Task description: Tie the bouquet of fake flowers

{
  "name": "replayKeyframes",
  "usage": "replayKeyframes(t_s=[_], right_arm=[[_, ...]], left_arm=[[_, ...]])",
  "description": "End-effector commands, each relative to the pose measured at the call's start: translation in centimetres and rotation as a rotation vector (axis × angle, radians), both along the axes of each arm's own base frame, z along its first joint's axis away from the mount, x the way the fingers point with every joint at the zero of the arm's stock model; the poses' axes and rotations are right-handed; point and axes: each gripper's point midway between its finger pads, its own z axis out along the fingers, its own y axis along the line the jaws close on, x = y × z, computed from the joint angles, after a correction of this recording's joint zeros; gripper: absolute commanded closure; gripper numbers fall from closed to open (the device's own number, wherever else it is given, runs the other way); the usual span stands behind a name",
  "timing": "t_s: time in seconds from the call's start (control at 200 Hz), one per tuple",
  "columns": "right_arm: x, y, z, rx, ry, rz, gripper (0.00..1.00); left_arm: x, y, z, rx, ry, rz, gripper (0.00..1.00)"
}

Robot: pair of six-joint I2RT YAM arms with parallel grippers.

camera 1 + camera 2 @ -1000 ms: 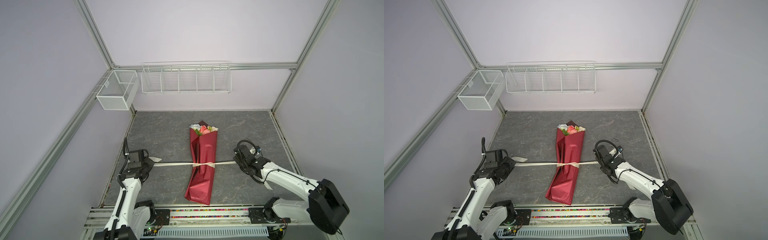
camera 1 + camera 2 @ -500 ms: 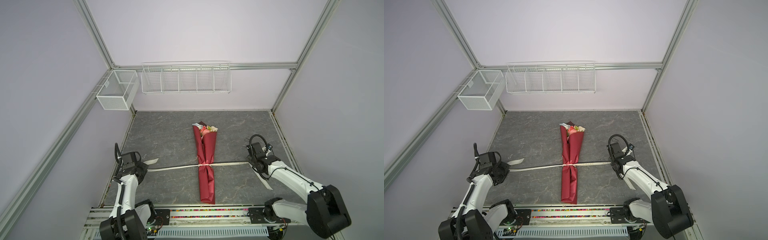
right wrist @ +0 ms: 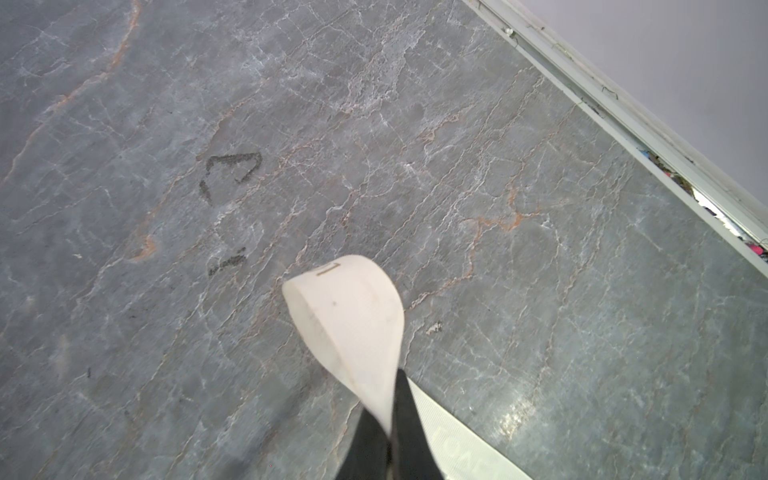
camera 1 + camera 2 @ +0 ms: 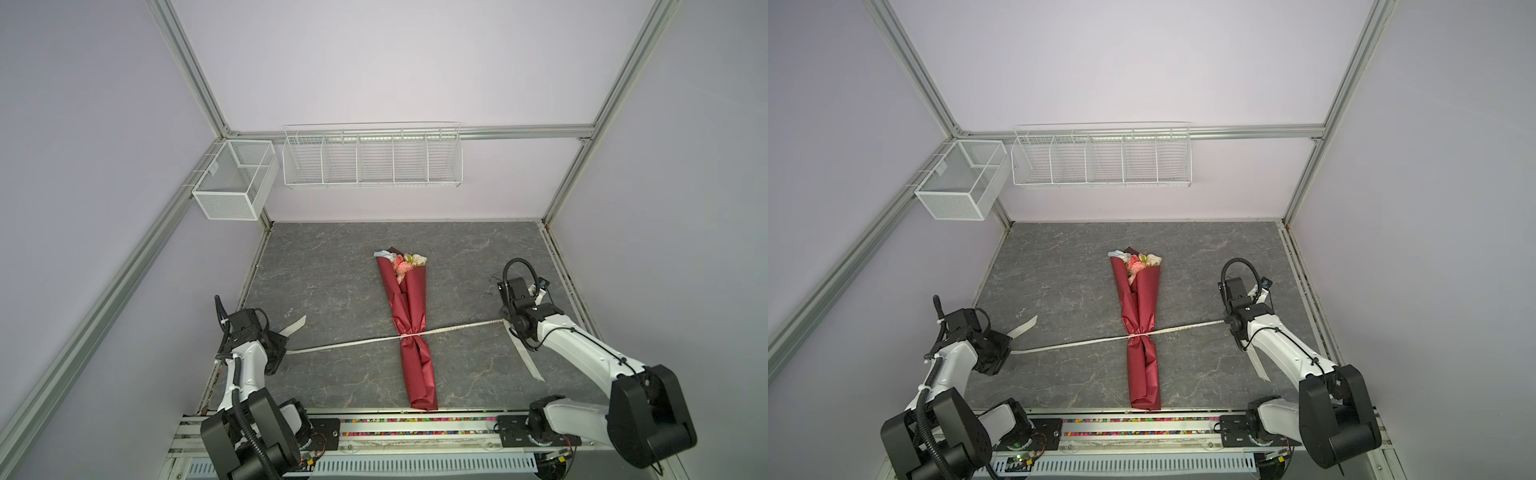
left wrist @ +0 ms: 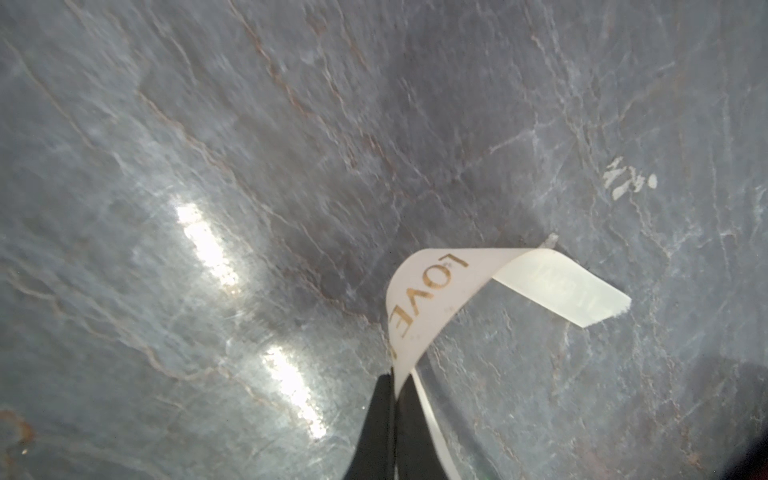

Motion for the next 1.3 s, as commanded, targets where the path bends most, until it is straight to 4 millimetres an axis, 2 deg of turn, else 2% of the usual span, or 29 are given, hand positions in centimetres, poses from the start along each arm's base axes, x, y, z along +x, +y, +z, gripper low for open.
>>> replayKeyframes(t_s=[0.0,0.19,0.275,0.285,0.335,0.395,0.52,0.67,0.695,0.705,0.75,0.85,0.865,0.87,0.88,0.9,0.95,0.965,1.11,1.295], right_arm=[[-0.3,-3.6,1.6,-0.182,0.022,-0.074,0.94],[-0.6,-4.2,2.3,-0.194,0.021,-0.082,0.94],[-0.2,-3.3,1.2,-0.086,-0.009,-0.048,0.94],[-0.3,-3.8,1.0,-0.072,-0.012,-0.068,0.94],[-0.4,-3.7,0.2,0.018,-0.025,-0.067,0.94],[-0.2,-3.2,-0.2,0.078,-0.029,-0.044,0.94],[0.5,-1.1,-0.4,0.177,-0.028,0.039,0.94],[1.4,3.3,-1.2,0.389,-0.032,0.168,0.94],[1.4,3.7,-1.3,0.403,-0.026,0.179,0.94],[1.4,3.8,-1.3,0.409,-0.023,0.181,0.94],[1.4,4.0,-1.3,0.418,-0.013,0.182,0.94],[1.3,4.2,-0.7,0.426,-0.023,0.188,0.94],[1.3,4.2,-0.6,0.427,-0.026,0.19,0.94],[1.3,4.2,-0.6,0.428,-0.026,0.19,0.94],[1.3,4.2,-0.5,0.427,-0.028,0.191,0.94],[1.3,4.2,-0.4,0.427,-0.032,0.191,0.94],[1.2,4.1,-0.1,0.423,-0.036,0.189,0.94],[1.2,4.0,0.0,0.421,-0.036,0.187,0.94],[0.9,3.8,0.5,0.409,-0.035,0.18,0.94],[0.4,3.4,0.8,0.387,-0.026,0.177,0.94]], left_arm=[[0.5,4.7,2.1,0.189,-0.012,0.096,1.0],[1.0,5.4,3.3,0.218,-0.029,0.111,1.0],[1.3,5.5,4.0,0.223,-0.04,0.113,1.0],[1.3,5.6,4.0,0.225,-0.041,0.115,1.0],[1.6,5.7,4.4,0.227,-0.048,0.108,1.0],[2.3,5.0,4.6,0.191,-0.076,0.075,1.0],[4.0,2.7,5.1,0.116,-0.167,-0.033,1.0],[4.5,0.3,7.0,0.125,-0.233,-0.141,1.0],[4.4,0.1,7.2,0.131,-0.24,-0.147,0.93],[4.3,0.1,7.3,0.134,-0.24,-0.144,0.84],[3.8,0.0,7.7,0.146,-0.234,-0.134,0.61],[2.2,-0.2,8.1,0.148,-0.174,-0.072,0.27],[2.0,-0.4,8.1,0.14,-0.164,-0.066,0.2],[2.0,-0.5,8.1,0.137,-0.163,-0.066,0.11],[2.0,-0.8,8.1,0.13,-0.159,-0.067,0.03],[1.9,-1.3,8.1,0.116,-0.155,-0.071,0.0],[2.1,-2.9,8.0,0.085,-0.16,-0.099,0.0],[2.4,-4.2,8.0,0.076,-0.162,-0.139,0.0],[3.4,-11.4,7.7,0.033,-0.216,-0.3,0.02],[3.6,-19.7,6.4,-0.022,-0.186,-0.448,0.05]])
